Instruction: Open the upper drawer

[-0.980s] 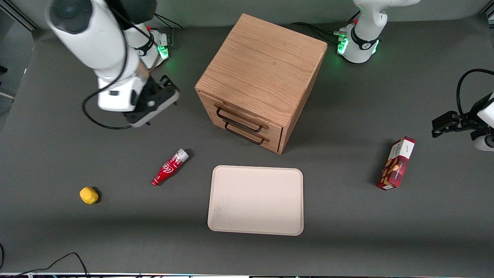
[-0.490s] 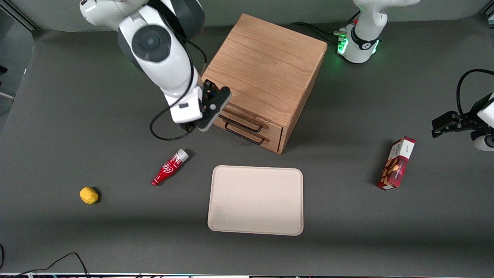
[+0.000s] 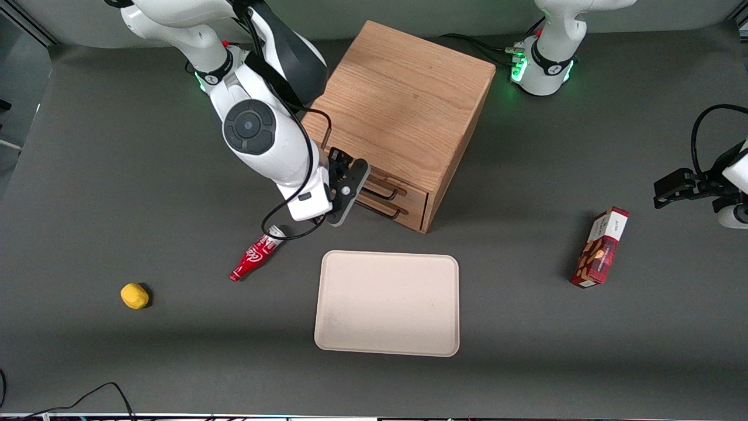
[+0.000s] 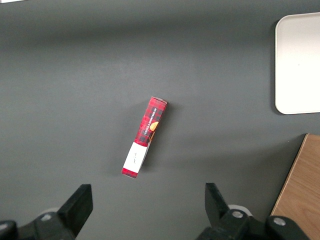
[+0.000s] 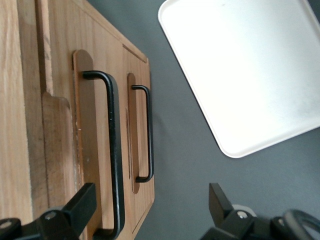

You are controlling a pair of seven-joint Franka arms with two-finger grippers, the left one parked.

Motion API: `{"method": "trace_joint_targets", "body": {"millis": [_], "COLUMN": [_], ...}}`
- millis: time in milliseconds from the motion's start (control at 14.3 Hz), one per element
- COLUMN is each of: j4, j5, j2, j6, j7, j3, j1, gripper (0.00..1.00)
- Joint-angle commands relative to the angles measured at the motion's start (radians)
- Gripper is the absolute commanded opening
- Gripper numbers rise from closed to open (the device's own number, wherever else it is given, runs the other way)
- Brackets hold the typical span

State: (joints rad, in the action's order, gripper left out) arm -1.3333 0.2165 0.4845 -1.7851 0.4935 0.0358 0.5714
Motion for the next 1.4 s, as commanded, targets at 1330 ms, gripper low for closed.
{"method": "trace_joint_targets", "body": {"millis": [1330], "j4": [0.127], "j5": [0.007], "j2": [0.163], "j6": [-0.115], "j7": [0.186], "j3": [-0.06], "j1": [-0.031], "gripper": [1.0]}}
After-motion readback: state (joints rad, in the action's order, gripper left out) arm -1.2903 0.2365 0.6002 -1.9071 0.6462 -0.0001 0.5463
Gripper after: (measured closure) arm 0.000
